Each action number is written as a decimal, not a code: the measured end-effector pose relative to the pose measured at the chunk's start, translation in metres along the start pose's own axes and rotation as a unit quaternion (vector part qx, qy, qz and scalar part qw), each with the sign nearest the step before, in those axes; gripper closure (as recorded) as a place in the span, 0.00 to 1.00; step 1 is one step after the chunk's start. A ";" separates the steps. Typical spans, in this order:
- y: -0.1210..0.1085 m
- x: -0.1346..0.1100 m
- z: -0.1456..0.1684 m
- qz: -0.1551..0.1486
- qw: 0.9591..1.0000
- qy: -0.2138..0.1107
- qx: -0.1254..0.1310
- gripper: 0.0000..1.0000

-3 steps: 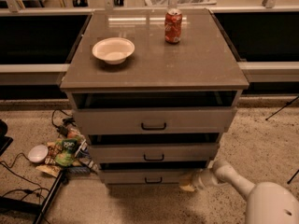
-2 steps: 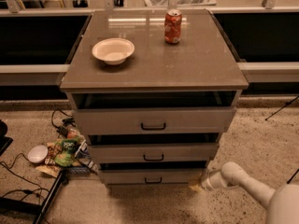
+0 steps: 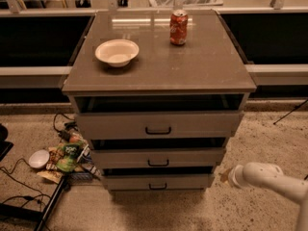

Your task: Close bottom drawer

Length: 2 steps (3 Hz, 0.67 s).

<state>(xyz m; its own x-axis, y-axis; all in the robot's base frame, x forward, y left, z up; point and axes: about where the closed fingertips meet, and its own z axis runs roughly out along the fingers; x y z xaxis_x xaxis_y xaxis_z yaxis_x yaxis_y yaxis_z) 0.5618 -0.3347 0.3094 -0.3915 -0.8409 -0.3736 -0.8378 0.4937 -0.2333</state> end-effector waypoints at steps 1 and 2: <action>-0.046 -0.039 -0.054 -0.101 0.992 0.048 0.063 1.00; -0.052 -0.065 -0.108 -0.133 0.984 0.098 0.069 1.00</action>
Offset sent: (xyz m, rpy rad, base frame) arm -0.2963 0.1690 0.2865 -0.4089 0.3403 -0.0401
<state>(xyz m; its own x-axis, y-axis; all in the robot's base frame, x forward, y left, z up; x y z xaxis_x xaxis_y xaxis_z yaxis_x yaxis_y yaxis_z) 0.5901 -0.3297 0.4428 -0.2424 -0.9645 -0.1048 -0.8661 0.2638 -0.4246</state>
